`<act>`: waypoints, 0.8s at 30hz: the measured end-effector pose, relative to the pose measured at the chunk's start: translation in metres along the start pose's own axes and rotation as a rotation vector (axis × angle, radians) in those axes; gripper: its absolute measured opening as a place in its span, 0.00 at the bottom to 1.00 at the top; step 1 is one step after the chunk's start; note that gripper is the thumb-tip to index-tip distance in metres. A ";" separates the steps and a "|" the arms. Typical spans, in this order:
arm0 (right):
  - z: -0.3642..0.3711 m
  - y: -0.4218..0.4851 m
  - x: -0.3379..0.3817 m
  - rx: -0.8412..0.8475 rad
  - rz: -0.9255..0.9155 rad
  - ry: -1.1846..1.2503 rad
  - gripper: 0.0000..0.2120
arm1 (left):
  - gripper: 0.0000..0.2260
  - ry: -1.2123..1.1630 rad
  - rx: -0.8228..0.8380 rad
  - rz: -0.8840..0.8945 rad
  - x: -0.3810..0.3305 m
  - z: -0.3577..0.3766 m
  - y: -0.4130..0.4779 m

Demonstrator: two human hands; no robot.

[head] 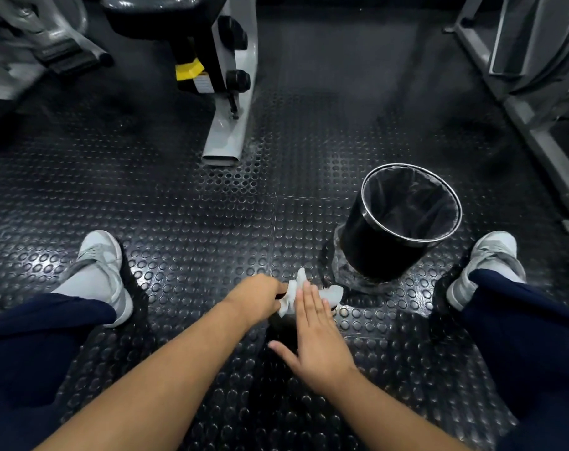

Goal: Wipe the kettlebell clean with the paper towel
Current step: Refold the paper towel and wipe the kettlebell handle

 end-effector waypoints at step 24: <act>-0.003 0.016 0.002 0.014 -0.021 -0.037 0.49 | 0.09 0.006 -0.030 0.019 -0.001 0.001 -0.001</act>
Point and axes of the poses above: each hand's wrist, its own y-axis towards the middle knuckle, its own z-axis out of the palm, x = y × z, the point moved 10 cm from there along y, towards the middle knuckle, and after that the axes turned 7 degrees about -x, right-handed, at the moved point
